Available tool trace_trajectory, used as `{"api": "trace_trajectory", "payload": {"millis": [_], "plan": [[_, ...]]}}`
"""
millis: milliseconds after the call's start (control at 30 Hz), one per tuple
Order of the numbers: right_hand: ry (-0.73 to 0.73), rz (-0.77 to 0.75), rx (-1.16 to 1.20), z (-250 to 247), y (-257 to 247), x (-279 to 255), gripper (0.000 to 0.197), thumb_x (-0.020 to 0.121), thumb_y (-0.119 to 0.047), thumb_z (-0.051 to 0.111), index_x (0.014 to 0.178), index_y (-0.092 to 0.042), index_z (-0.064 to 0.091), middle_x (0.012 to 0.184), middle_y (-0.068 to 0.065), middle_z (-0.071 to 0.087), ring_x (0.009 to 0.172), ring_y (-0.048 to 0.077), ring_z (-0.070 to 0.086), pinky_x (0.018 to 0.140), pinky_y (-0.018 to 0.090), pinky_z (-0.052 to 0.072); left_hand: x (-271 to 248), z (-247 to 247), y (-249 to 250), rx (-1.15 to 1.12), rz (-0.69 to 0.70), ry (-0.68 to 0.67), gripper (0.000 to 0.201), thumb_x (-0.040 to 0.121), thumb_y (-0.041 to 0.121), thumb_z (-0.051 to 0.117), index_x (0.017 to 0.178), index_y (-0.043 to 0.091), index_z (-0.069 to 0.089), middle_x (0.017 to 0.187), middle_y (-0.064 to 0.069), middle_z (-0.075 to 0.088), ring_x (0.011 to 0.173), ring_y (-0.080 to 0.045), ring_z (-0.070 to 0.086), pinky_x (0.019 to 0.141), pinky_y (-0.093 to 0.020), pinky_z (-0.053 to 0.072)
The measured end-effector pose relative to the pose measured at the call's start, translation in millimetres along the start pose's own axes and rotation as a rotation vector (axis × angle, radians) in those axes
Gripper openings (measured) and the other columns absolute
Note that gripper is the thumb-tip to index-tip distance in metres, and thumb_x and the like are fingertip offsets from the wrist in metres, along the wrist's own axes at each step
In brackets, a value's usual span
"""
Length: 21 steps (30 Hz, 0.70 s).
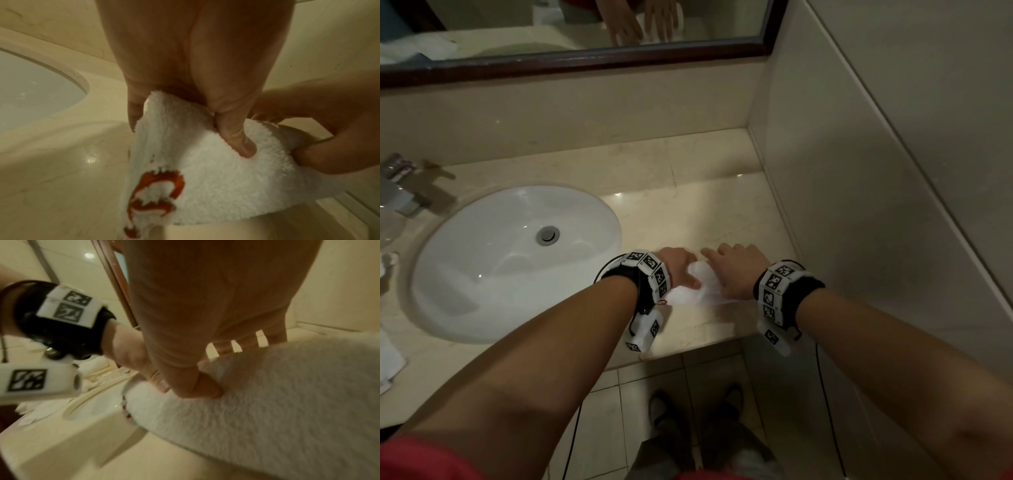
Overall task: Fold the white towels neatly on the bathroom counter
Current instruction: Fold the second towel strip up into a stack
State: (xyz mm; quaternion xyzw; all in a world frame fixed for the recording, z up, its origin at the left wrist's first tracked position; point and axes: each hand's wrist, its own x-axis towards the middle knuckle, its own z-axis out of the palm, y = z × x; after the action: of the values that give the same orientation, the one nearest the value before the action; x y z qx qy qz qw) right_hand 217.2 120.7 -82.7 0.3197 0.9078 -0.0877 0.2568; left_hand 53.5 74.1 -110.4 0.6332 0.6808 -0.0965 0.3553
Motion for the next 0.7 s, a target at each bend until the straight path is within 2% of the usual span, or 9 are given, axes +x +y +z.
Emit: {"api": "trace_trajectory", "payload": {"millis": [100,167,267,400,500,600,700], "plan": [[0.081,0.004,-0.063,14.5,-14.4,-6.4,0.065,0.085,-0.036,0.059,0.140,-0.020,0.027,0.129,0.008,0.048,0.111,0.031,0.052,0.093,0.047,0.040,-4.8,1.4,1.7,0.048,-0.008,0.021,0.060,0.081,0.057,0.066,0.129,0.021,0.056,0.114,-0.005,0.048,0.105,-0.027,0.056,0.091,-0.040,0.048],[0.064,0.022,-0.053,24.4,-19.8,-9.5,0.083,0.082,-0.039,0.063,0.147,-0.016,0.016,0.134,0.009,0.043,0.116,0.032,0.048,0.097,0.049,0.038,-10.0,1.0,4.8,0.077,-0.016,0.038,0.060,0.080,0.057,0.065,0.129,0.025,0.054,0.110,-0.003,0.043,0.104,-0.026,0.054,0.090,-0.041,0.048],[0.069,0.025,-0.076,29.2,-19.2,-6.4,0.098,0.079,-0.048,0.065,0.151,-0.016,0.007,0.138,0.009,0.039,0.119,0.031,0.044,0.099,0.048,0.037,-16.3,0.8,10.1,0.166,-0.016,0.134,0.062,0.081,0.057,0.064,0.133,0.027,0.047,0.122,-0.002,0.047,0.114,-0.025,0.049,0.096,-0.044,0.043],[0.059,0.041,-0.073,28.9,-16.9,0.1,0.087,0.080,-0.047,0.064,0.147,-0.017,0.017,0.129,0.008,0.043,0.113,0.029,0.046,0.094,0.045,0.039,-27.4,10.7,12.8,0.266,0.086,0.340,0.066,0.076,0.058,0.063,0.131,0.028,0.042,0.126,0.000,0.047,0.113,-0.023,0.047,0.095,-0.042,0.039],[0.041,0.046,-0.058,27.3,-15.8,4.9,0.082,0.079,-0.044,0.067,0.143,-0.018,0.023,0.128,0.007,0.044,0.113,0.029,0.046,0.094,0.044,0.039,-37.9,25.1,11.8,0.372,0.122,0.353,0.088,0.064,0.066,0.065,0.135,0.024,0.035,0.127,-0.001,0.046,0.112,-0.024,0.046,0.094,-0.043,0.038],[0.021,0.039,-0.034,26.2,-12.5,11.1,0.093,0.073,-0.044,0.074,0.145,-0.020,0.020,0.131,0.006,0.044,0.114,0.029,0.048,0.095,0.045,0.041,-39.3,35.5,10.2,0.475,0.063,0.327,0.100,0.068,0.054,0.071,0.146,0.017,0.021,0.138,-0.005,0.038,0.123,-0.027,0.040,0.104,-0.050,0.029],[0.016,0.027,-0.036,28.6,-9.7,14.7,0.096,0.072,-0.043,0.073,0.147,-0.022,0.016,0.133,0.006,0.043,0.115,0.030,0.048,0.097,0.046,0.041,-37.9,42.4,12.6,0.570,0.018,0.342,0.099,0.070,0.044,0.073,0.147,0.014,0.019,0.139,-0.007,0.037,0.126,-0.029,0.036,0.107,-0.057,0.021]]}}
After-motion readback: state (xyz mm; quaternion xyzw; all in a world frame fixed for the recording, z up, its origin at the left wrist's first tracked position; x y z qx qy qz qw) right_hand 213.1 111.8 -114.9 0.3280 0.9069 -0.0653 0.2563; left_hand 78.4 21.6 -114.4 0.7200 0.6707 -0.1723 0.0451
